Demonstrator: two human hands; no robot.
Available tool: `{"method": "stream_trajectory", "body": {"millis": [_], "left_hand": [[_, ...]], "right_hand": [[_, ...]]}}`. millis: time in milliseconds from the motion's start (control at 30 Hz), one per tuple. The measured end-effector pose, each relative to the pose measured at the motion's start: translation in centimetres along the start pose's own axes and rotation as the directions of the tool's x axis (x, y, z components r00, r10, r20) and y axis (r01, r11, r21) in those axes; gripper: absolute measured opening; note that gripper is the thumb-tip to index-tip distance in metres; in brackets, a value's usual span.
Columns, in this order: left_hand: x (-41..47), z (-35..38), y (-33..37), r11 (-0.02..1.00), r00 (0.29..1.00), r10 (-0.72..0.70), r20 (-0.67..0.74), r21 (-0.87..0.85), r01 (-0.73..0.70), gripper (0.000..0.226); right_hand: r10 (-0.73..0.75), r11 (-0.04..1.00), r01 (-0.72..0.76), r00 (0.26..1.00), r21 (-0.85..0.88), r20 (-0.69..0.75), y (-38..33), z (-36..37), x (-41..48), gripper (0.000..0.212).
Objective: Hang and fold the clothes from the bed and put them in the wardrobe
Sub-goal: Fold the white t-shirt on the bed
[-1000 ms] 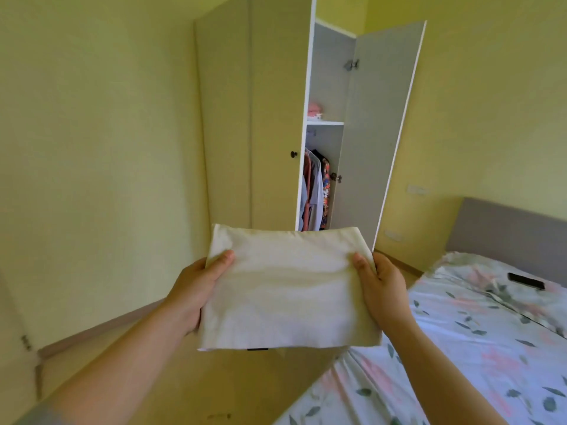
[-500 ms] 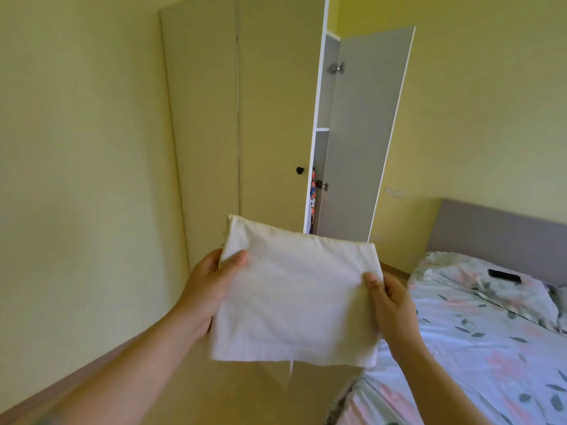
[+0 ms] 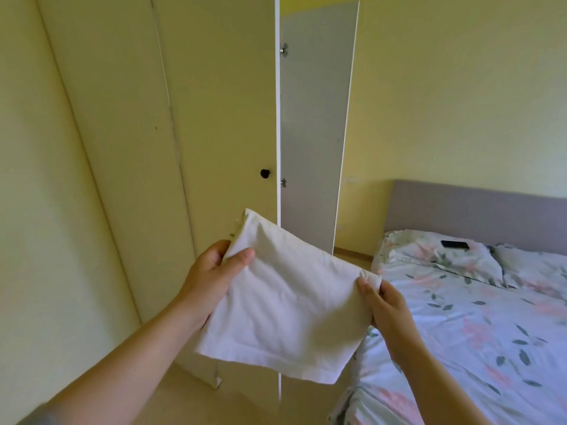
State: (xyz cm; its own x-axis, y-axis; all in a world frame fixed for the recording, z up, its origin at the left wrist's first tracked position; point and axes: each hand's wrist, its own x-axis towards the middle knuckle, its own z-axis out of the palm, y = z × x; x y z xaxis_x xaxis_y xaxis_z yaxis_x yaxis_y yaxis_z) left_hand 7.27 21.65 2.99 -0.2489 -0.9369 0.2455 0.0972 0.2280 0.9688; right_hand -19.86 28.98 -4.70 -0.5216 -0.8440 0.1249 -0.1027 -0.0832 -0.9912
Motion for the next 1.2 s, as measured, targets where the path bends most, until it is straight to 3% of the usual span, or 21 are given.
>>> {"method": "stream_trajectory", "body": {"millis": [133,267,367,500,733,933,1067,1200], "left_hand": [[5.0,-0.9,-2.4,1.0,0.992,-0.009,0.126,-0.014,0.011,0.016],[11.1,-2.0,-3.7,0.999,0.974,-0.001,0.225,-0.04,0.01,0.019],[15.1,-1.7,-4.4,0.998,0.952,-0.007,0.305,-0.065,0.028,0.023],[18.5,0.0,-6.8,0.99,0.923,-0.068,0.379,-0.088,0.109,0.017],[23.4,6.2,-9.8,0.978,0.859,-0.109,0.501,-0.101,0.182,0.023],[28.7,11.3,-12.8,0.985,0.882,-0.106,0.459,-0.073,0.157,0.032],[33.3,15.4,-14.2,0.985,0.922,-0.118,0.369,-0.075,0.157,0.028],[37.1,19.3,-15.3,0.989,0.961,-0.099,0.258,-0.085,0.125,0.04]], "right_hand": [[-0.004,1.0,0.003,0.985,-0.005,-0.174,1.3,2.0,2.4,0.021],[-0.009,0.999,-0.007,0.952,-0.05,-0.305,1.3,4.4,5.3,0.034],[-0.007,0.997,-0.029,0.904,-0.077,-0.427,1.2,5.2,6.7,0.042],[0.006,0.992,-0.076,0.836,-0.105,-0.549,1.0,4.8,7.7,0.031],[-0.039,0.986,-0.085,0.722,-0.143,-0.691,1.3,1.2,11.1,0.032],[-0.068,0.986,-0.059,0.718,-0.157,-0.693,3.1,-1.7,18.5,0.04],[-0.128,0.978,-0.019,0.736,-0.21,-0.665,2.7,-4.4,26.0,0.035],[-0.171,0.969,0.01,0.752,-0.248,-0.636,2.2,-6.7,32.9,0.042]]}}
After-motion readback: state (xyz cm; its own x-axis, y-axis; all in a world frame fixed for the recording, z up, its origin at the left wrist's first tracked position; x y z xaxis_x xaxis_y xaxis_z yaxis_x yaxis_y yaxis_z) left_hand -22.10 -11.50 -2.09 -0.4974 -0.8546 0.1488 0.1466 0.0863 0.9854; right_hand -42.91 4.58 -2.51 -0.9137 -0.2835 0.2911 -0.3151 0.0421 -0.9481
